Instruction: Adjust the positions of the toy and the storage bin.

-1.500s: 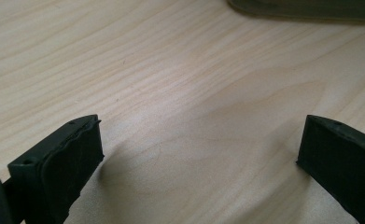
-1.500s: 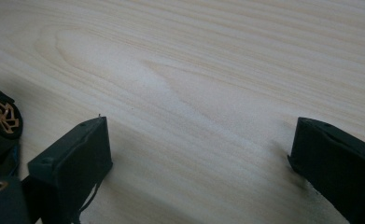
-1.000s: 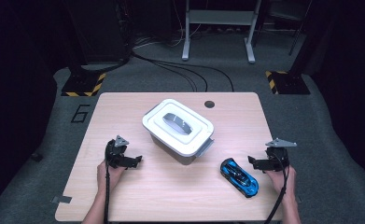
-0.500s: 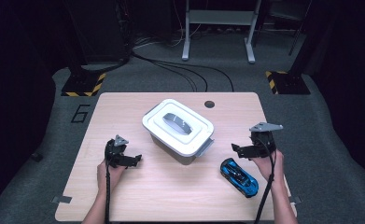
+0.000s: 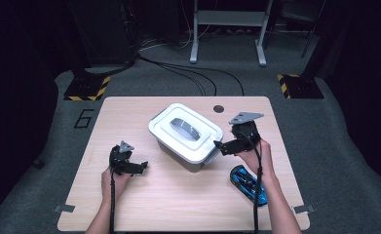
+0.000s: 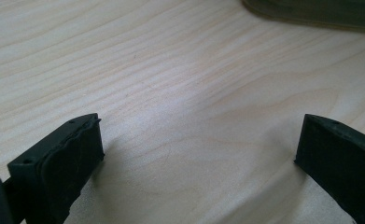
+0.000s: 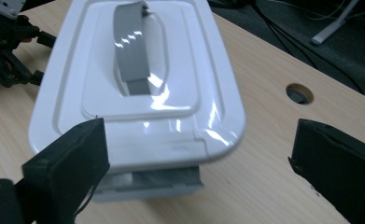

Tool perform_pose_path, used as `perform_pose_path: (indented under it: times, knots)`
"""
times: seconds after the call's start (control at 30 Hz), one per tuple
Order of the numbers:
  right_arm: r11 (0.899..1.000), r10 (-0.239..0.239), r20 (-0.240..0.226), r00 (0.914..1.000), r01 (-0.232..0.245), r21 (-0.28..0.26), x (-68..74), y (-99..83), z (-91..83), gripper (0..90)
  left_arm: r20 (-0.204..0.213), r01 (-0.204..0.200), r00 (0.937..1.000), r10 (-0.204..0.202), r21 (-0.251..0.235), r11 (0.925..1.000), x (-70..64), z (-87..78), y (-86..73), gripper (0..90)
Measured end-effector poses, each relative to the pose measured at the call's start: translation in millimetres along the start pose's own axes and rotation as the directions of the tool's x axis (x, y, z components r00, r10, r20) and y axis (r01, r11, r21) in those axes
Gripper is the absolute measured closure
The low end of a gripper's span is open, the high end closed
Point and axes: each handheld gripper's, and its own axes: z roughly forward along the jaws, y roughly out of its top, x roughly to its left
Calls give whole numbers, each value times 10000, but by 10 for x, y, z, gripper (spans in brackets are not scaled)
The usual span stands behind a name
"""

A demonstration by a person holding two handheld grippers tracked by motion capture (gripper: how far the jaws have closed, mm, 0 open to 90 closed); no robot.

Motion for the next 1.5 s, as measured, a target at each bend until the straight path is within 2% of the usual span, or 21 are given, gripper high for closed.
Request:
perform_pose_path:
  times: [0.07,0.1,0.13,0.23,0.33,0.37,0.4,0.43,0.47,0.53,0.6,0.67,0.7,0.8,0.93,1.2,1.23,1.3,1.37,1.43,1.5]
  knots:
    - [9995,-300,-149,9994,300,10,69,91,87,74,-1,0,10000,0,1,10000,0,0,0,5]
    - [9996,-253,-237,9994,255,97,118,136,130,105,-1,-3,10000,3,1,10000,0,0,0,5]
    - [9987,-498,-349,9982,499,33,144,179,184,144,0,-4,10000,4,1,10000,0,0,0,5]
    - [9965,-754,-669,9949,775,297,272,301,382,228,3,-3,10000,3,4,10000,1,0,1,5]
    - [9940,-959,-683,9930,992,465,368,379,572,314,2,-1,10000,1,-5,10000,0,1,1,5]
    - [9939,-908,-702,9934,948,558,400,400,634,355,3,1,10000,-1,-4,10000,0,1,0,5]
    - [9910,-1145,-610,9915,1183,627,415,424,707,414,4,-1,10000,1,-2,10000,0,1,1,5]
    - [9911,-1066,-596,9925,1109,734,434,434,740,434,4,-1,10000,1,-2,10000,0,1,0,5]
    - [9893,-1226,-673,9902,1273,713,434,448,794,516,5,-7,10000,7,2,10000,1,0,1,5]
    - [9884,-1154,-580,9916,1204,921,450,457,866,655,6,-3,10000,3,1,10000,0,1,0,5]
    - [9906,-925,-532,9943,973,962,446,457,886,662,7,-18,10000,18,11,10000,2,0,1,5]
    - [9870,-1211,-433,9917,1250,1011,428,470,888,667,28,-75,10000,75,56,10000,5,-3,1,5]
    - [9874,-1059,-370,9937,1095,1142,445,473,881,669,6,-3,10000,3,3,10000,0,0,1,5]
    - [9875,-1060,-26,9944,1056,1170,458,471,881,671,4,-4,10000,4,-8,10000,0,1,0,6]
    - [9870,-1056,170,9943,1027,1237,448,459,863,672,4,-11,10000,11,-5,10000,0,1,1,6]
    - [9862,-960,692,9930,855,1415,347,430,817,673,4,-12,10000,12,-14,10000,0,1,1,6]
    - [9850,-715,802,9942,577,1627,357,418,796,673,17,-47,10000,47,40,10000,2,-3,2,6]
    - [9852,-860,980,9915,700,1566,338,399,786,673,7,-6,10000,6,-15,10000,1,2,2,7]
    - [9839,-705,1063,9918,516,1712,317,383,757,673,19,-7,10000,7,19,10000,2,0,4,7]
    - [9837,-853,1142,9898,654,1675,286,374,749,673,18,-6,10000,6,31,10000,1,-1,3,7]
    - [9855,-759,1193,9900,563,1602,273,359,744,673,15,1,10000,-1,7,10000,1,1,3,7]
